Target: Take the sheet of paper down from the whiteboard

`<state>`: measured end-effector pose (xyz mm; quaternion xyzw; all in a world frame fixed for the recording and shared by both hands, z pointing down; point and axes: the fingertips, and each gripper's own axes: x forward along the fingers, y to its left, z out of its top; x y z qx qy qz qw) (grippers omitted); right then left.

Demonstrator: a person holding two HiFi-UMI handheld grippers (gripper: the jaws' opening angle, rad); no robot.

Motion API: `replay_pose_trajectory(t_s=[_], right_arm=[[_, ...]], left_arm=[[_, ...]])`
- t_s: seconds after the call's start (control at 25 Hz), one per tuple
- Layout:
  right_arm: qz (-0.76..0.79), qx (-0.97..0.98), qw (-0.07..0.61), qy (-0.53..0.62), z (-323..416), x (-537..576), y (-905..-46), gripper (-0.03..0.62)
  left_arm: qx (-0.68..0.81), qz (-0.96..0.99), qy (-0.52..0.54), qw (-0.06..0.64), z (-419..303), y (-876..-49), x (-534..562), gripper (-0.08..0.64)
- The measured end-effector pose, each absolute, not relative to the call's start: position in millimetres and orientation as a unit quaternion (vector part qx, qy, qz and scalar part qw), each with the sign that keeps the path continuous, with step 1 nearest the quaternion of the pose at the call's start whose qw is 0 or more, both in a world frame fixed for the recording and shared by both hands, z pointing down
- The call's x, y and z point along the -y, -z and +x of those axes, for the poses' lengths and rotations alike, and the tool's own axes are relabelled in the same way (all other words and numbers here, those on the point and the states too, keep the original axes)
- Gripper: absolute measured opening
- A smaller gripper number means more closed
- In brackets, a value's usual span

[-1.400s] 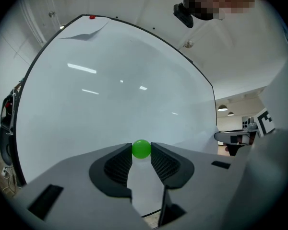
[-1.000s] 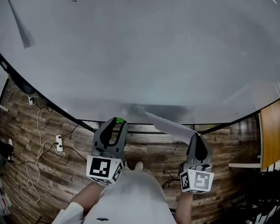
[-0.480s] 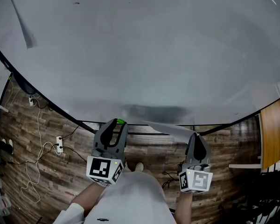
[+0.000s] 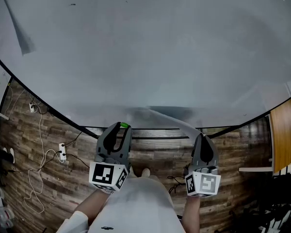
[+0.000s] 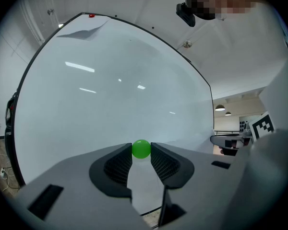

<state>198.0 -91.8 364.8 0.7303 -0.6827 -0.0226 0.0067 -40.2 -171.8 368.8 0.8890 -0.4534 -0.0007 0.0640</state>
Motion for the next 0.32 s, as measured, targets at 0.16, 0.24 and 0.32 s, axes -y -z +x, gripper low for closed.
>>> replay_pose_trajectory(t_s=[0.16,0.24,0.32], right_arm=[[0.728,0.686,0.011,0.024,197.0,92.9,-364.5,0.011],[0.728,0.685,0.01,0.024,197.0,93.2,-364.6,0.011],[0.729,0.685,0.008,0.024,197.7,93.0,-364.5,0.011]], left_arm=[[0.452,0.89,0.003,0.063,-36.9,-368.6,171.2,0.123],[0.451,0.891,0.003,0.062,-35.9,-367.8,171.5,0.123],[0.449,0.891,0.004,0.061,-34.7,-367.4,171.7,0.123]])
